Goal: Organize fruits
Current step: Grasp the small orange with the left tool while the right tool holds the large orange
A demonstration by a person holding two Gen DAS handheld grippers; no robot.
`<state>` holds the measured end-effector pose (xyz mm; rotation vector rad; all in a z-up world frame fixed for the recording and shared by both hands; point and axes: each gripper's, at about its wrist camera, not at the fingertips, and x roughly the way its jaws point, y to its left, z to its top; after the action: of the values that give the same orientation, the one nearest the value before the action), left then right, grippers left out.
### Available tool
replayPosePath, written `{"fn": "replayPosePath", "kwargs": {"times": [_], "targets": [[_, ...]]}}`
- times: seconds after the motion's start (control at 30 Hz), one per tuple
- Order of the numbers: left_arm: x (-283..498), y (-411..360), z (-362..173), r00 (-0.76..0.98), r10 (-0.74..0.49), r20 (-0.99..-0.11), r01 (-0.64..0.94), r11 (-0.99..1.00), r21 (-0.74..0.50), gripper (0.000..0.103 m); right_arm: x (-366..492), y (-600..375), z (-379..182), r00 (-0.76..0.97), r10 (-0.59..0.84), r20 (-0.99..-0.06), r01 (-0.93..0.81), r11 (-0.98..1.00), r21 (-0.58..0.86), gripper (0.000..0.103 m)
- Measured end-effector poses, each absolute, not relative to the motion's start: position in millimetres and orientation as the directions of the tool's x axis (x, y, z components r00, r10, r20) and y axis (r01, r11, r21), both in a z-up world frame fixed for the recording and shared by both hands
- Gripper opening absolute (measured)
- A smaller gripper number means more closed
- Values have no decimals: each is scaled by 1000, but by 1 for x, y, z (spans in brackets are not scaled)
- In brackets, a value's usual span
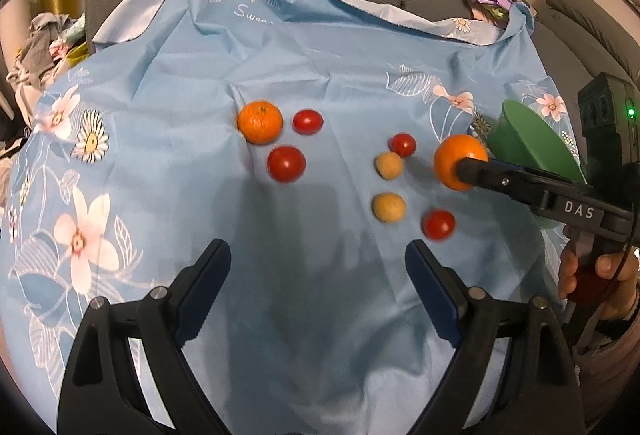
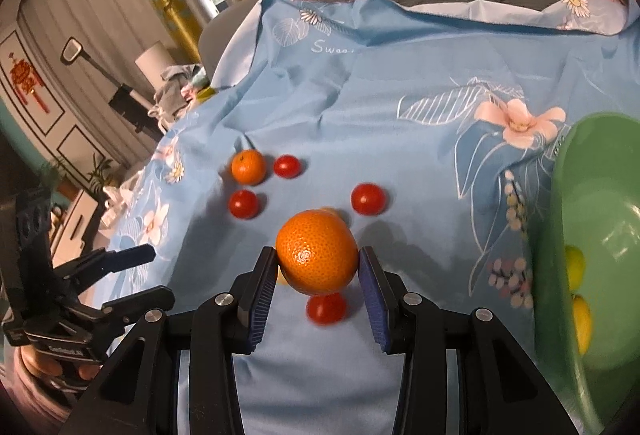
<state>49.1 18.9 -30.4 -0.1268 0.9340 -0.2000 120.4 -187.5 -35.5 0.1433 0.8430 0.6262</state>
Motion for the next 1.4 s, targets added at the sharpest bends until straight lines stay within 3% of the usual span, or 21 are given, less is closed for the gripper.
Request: {"fn": "replayPosePath", "kwargs": {"times": [1.0, 1.1, 1.27, 1.4], "targets": [[137, 27, -22, 604, -170, -779, 145, 984, -102, 88, 157, -189, -34, 490, 622, -611, -455, 780, 429, 43], [144, 29, -26, 597, -163, -786, 141, 985, -97, 84, 157, -188, -36, 481, 626, -613, -457, 776, 434, 43], [155, 27, -35, 577, -161, -801, 154, 984, -87, 66, 158, -187, -39, 468, 634, -616, -459, 770, 443, 43], [166, 22, -39, 566, -150, -811, 185, 981, -52, 61, 160, -187, -41, 461, 639, -616, -460, 766, 450, 43]]}}
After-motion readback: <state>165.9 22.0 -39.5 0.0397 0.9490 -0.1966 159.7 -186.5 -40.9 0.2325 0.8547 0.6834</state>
